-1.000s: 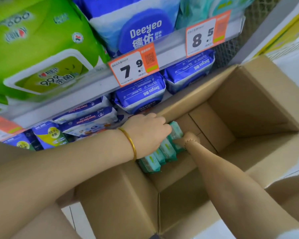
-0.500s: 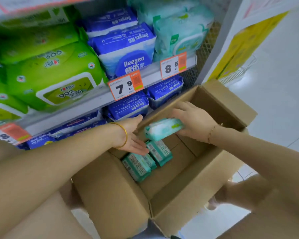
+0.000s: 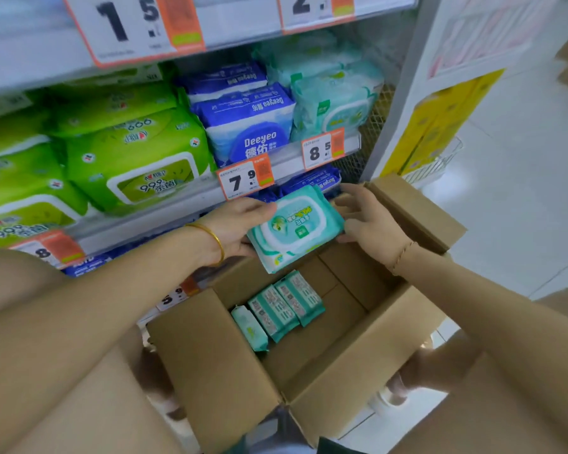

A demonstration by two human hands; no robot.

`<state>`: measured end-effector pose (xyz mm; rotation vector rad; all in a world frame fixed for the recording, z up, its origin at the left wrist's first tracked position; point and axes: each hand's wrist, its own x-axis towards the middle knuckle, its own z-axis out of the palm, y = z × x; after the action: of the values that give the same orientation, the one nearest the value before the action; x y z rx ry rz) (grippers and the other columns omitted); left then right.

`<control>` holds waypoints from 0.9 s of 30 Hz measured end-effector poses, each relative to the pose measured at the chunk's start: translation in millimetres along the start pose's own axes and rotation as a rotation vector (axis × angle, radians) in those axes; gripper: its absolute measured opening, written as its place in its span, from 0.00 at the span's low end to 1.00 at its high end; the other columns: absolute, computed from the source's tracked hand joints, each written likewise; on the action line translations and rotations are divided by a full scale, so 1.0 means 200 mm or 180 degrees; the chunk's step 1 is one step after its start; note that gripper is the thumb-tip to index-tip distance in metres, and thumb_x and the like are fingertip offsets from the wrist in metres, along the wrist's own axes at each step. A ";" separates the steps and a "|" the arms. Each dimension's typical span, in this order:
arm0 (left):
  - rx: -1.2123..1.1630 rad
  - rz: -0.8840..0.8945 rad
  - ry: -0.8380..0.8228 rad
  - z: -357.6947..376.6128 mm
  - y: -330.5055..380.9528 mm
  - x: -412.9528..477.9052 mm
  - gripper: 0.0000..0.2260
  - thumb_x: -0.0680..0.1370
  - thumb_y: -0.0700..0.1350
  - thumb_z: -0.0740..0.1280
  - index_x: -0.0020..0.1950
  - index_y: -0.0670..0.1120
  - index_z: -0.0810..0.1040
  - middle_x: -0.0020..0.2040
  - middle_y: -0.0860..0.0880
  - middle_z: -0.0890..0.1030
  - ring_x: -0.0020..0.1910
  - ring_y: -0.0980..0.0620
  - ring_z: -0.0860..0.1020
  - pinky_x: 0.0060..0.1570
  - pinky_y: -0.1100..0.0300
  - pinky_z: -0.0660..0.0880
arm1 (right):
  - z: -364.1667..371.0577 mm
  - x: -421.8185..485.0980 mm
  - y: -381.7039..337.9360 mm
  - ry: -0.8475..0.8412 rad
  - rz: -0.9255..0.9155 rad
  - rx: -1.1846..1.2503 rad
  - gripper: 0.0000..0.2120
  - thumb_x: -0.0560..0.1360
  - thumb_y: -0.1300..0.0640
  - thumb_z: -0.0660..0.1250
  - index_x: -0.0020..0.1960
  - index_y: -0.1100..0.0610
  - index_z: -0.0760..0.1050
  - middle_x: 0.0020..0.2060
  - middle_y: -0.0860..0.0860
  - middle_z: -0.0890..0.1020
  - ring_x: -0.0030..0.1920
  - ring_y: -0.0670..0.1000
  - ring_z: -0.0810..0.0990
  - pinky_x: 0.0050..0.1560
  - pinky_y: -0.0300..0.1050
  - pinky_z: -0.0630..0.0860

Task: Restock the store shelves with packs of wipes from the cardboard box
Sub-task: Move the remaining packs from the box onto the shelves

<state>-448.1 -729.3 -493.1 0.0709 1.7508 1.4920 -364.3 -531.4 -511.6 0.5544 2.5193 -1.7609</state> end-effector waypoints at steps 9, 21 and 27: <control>0.0352 0.0342 0.0053 -0.03 0.04 -0.04 0.04 0.79 0.47 0.62 0.46 0.53 0.75 0.43 0.53 0.81 0.36 0.61 0.80 0.36 0.62 0.80 | 0.03 0.01 -0.11 -0.0569 0.0499 0.0927 0.21 0.76 0.60 0.65 0.67 0.56 0.66 0.56 0.55 0.78 0.52 0.55 0.82 0.44 0.51 0.83; 0.0012 -0.0029 -0.0256 -0.02 0.03 -0.03 0.09 0.76 0.43 0.66 0.56 0.47 0.75 0.50 0.49 0.82 0.45 0.53 0.82 0.51 0.59 0.78 | 0.06 0.08 -0.11 -0.0527 0.0423 0.1548 0.16 0.75 0.57 0.67 0.60 0.60 0.70 0.53 0.57 0.82 0.52 0.56 0.82 0.60 0.57 0.76; -0.0354 -0.0018 -0.0214 -0.04 0.05 -0.02 0.14 0.75 0.40 0.67 0.60 0.46 0.74 0.53 0.46 0.82 0.49 0.49 0.82 0.51 0.57 0.79 | 0.09 0.04 -0.06 -0.1315 0.0751 0.1312 0.24 0.73 0.55 0.68 0.67 0.58 0.66 0.59 0.57 0.80 0.54 0.58 0.82 0.48 0.52 0.82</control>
<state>-455.2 -734.6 -482.4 0.0581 1.6105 1.5622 -378.8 -550.3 -508.8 0.4180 1.7599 -2.0514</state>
